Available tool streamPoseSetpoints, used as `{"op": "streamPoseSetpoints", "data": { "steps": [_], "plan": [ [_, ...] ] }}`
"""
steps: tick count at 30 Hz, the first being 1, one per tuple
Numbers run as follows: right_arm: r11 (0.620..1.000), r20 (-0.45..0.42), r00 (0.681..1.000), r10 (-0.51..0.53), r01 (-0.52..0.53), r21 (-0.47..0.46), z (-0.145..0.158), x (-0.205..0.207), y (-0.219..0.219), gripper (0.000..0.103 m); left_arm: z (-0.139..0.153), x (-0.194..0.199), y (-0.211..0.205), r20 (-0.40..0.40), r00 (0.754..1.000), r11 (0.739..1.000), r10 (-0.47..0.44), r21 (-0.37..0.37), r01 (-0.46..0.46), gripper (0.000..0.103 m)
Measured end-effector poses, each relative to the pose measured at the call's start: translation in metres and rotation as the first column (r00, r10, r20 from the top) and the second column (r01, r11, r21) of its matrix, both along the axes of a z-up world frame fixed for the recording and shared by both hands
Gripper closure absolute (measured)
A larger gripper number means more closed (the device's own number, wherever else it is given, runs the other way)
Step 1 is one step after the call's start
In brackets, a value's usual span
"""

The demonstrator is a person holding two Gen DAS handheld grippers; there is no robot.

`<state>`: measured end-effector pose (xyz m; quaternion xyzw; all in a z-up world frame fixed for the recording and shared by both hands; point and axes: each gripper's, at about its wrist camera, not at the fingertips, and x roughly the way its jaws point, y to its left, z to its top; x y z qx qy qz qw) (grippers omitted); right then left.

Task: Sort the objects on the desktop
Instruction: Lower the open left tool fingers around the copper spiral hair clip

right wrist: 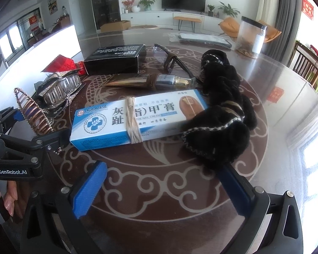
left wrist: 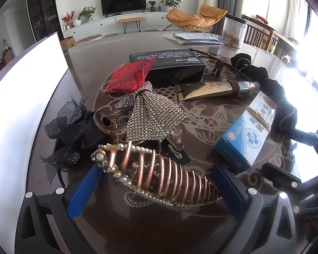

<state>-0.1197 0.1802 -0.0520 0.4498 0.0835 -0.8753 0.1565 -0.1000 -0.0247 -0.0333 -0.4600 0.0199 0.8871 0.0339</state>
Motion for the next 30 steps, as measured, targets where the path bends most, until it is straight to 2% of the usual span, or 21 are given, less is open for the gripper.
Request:
{"op": "streamPoseSetpoints", "data": {
  "steps": [30],
  "plan": [
    [1.0, -0.001, 1.0, -0.002, 0.002, 0.003, -0.0002, -0.0004, -0.0015, 0.0, -0.0008, -0.0007, 0.0005, -0.006, 1.0, 1.0, 0.02, 0.0, -0.02, 0.0]
  ]
}}
